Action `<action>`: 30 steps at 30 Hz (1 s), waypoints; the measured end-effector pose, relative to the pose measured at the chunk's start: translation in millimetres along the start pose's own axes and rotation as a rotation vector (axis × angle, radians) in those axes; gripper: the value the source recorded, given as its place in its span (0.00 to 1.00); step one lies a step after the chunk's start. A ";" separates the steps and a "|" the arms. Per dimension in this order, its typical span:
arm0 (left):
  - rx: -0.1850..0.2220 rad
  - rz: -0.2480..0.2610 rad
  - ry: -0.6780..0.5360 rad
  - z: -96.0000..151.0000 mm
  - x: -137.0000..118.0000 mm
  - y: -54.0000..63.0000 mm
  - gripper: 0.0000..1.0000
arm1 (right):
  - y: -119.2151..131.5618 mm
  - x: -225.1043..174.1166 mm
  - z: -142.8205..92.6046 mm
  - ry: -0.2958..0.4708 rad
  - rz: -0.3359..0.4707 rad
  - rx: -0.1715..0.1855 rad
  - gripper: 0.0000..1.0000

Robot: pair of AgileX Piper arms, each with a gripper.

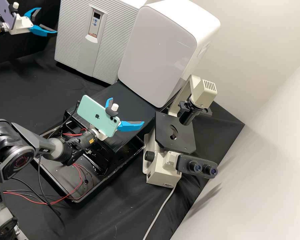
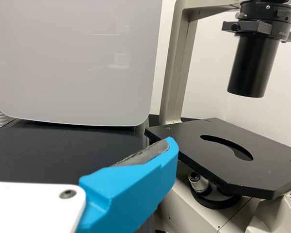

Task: Open the incubator door

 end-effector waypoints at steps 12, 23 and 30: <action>-0.090 0.106 -0.174 -13.4 32.5 10.6 1.00 | 0.0 0.0 0.0 0.000 0.000 0.000 1.00; -0.189 0.051 -0.219 2.7 45.4 -23.6 1.00 | 0.0 0.0 0.0 0.000 0.000 0.000 1.00; -0.213 0.050 -0.225 10.2 48.9 -29.6 1.00 | 0.0 0.0 0.0 0.000 0.000 0.000 1.00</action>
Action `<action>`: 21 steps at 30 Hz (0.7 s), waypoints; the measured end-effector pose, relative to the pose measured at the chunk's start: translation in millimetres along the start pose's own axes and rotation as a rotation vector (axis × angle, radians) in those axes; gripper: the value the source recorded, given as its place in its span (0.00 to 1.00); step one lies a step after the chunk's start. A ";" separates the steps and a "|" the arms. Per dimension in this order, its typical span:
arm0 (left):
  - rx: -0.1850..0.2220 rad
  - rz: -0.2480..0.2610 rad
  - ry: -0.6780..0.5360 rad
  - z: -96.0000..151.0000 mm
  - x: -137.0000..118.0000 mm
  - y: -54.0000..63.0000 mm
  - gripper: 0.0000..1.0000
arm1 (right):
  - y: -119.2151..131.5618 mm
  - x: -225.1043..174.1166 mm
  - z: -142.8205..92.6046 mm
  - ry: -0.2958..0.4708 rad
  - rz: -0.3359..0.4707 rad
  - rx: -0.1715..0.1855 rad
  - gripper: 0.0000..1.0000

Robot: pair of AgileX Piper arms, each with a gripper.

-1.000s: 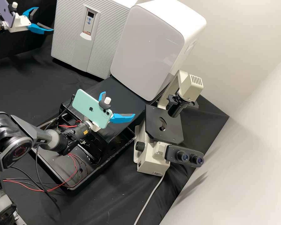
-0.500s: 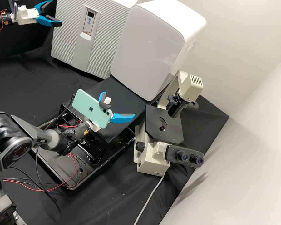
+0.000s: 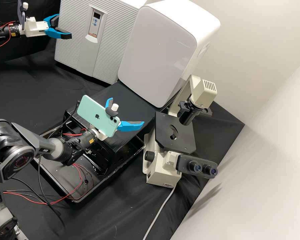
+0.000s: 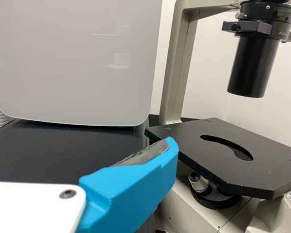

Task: Open the incubator door

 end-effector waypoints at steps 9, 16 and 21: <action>-0.008 0.008 -0.002 3.1 3.2 -1.0 1.00 | 0.0 0.0 0.0 0.000 0.000 0.000 1.00; -0.038 0.013 0.015 7.4 0.7 -3.8 1.00 | 0.0 0.0 0.0 0.000 0.000 0.000 1.00; -0.057 0.013 0.021 18.4 -2.3 -1.2 1.00 | 0.0 0.0 0.0 0.000 0.000 0.000 1.00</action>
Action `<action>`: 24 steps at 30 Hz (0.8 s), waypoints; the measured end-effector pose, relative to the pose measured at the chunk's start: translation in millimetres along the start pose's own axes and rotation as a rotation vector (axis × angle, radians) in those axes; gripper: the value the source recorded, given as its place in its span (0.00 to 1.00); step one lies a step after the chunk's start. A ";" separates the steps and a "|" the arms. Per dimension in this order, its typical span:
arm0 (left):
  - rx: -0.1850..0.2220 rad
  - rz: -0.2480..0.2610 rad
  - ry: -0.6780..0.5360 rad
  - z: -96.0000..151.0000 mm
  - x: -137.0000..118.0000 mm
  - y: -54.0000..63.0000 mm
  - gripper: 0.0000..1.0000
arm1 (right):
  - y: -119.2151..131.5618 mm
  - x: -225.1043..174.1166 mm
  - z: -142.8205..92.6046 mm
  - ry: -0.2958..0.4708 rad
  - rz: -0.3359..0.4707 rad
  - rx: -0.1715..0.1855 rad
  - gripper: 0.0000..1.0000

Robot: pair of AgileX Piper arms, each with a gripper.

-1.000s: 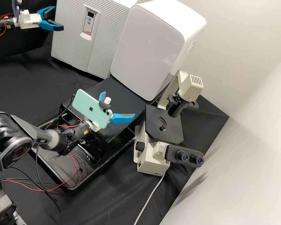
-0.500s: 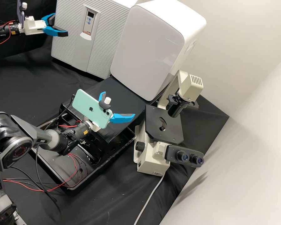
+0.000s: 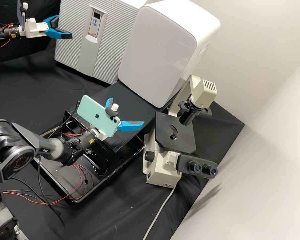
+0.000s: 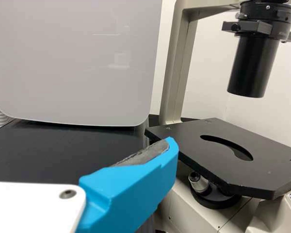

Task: Open the incubator door

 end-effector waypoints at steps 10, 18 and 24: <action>-0.008 -0.008 0.010 11.6 -1.4 4.1 0.00 | 0.0 0.0 0.0 0.000 0.000 0.000 1.00; -0.015 -0.002 0.016 13.1 -2.4 4.8 0.00 | 0.0 0.0 0.0 0.000 0.000 0.000 1.00; -0.015 -0.004 0.018 14.0 -3.0 5.3 0.00 | 0.0 0.0 0.0 0.000 0.000 0.000 1.00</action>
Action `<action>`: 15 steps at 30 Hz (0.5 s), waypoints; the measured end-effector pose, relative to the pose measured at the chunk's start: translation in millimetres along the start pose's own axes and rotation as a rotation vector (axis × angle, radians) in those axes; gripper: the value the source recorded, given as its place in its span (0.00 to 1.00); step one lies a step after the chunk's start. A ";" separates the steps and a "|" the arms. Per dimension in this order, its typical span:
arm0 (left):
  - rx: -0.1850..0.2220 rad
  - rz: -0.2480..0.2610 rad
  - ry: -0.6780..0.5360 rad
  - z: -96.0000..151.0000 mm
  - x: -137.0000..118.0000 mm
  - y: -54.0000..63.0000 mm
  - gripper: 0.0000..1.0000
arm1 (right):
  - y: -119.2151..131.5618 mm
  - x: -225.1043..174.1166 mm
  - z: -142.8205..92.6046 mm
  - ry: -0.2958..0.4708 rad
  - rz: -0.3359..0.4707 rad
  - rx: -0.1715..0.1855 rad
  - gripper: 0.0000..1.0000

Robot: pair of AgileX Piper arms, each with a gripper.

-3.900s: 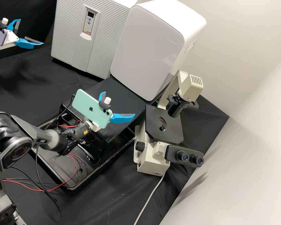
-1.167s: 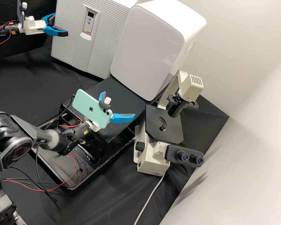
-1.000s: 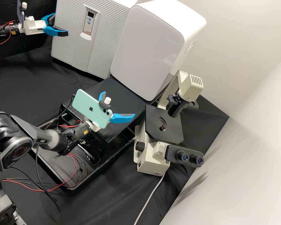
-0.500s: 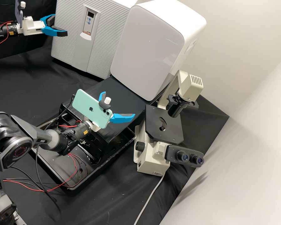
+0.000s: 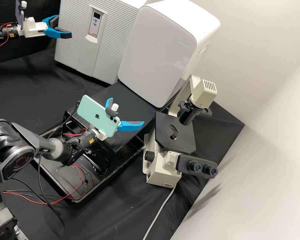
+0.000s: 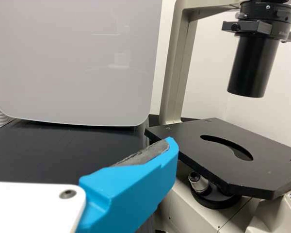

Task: Open the incubator door

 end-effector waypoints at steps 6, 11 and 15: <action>-0.002 0.000 -0.003 1.4 1.1 -0.7 0.00 | 0.0 0.0 0.0 0.000 0.000 0.000 1.00; -0.007 0.001 0.002 1.1 0.4 -1.6 0.00 | 0.0 0.0 0.0 0.000 0.000 0.000 1.00; -0.019 0.014 0.015 0.0 -0.5 -1.5 0.00 | 0.0 0.0 0.0 0.000 0.000 0.000 1.00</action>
